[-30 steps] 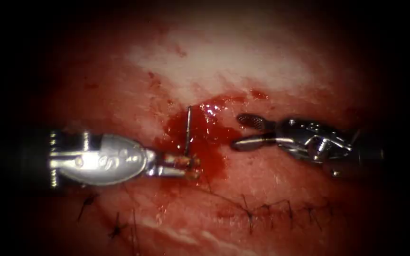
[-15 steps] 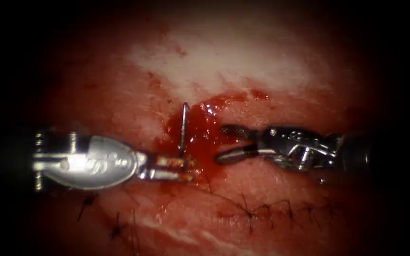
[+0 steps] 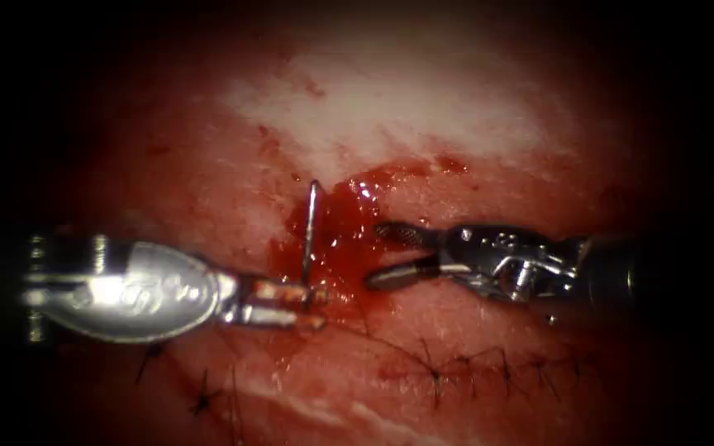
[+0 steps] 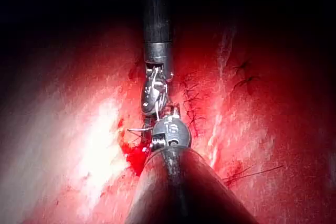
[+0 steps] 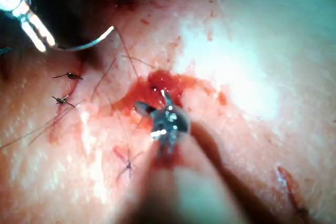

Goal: Wound Closure

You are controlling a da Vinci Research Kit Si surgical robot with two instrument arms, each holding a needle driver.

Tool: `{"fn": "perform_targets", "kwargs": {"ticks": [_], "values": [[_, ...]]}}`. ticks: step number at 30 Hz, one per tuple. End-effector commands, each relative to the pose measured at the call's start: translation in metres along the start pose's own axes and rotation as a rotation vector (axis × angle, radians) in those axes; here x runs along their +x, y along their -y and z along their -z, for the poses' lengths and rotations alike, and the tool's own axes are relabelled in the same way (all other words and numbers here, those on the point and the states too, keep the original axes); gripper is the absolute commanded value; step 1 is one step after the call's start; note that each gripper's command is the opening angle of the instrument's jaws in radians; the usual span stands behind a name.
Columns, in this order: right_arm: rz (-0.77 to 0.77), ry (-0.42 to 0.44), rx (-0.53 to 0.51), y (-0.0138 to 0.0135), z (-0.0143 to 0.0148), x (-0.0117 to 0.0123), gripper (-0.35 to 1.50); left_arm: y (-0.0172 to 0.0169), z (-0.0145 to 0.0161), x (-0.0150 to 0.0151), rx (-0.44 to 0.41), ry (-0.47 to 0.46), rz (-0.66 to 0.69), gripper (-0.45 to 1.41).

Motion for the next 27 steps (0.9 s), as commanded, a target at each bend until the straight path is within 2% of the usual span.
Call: {"fn": "perform_targets", "kwargs": {"ticks": [1,18,27], "values": [[0.0,0.001,0.007,0.0003,-0.0008,-0.0005,0.83,-0.0001,0.0,-0.0003,0.007,0.006,0.005,-0.45],[0.012,0.009,0.034,0.0008,-0.0018,-0.0008,0.77,0.0014,0.0026,0.0001,0.046,0.045,0.017,-0.45],[0.011,-0.024,-0.056,-0.0006,0.0001,0.0008,0.77,0.002,0.0033,-0.0003,0.069,0.061,0.02,-0.45]]}}
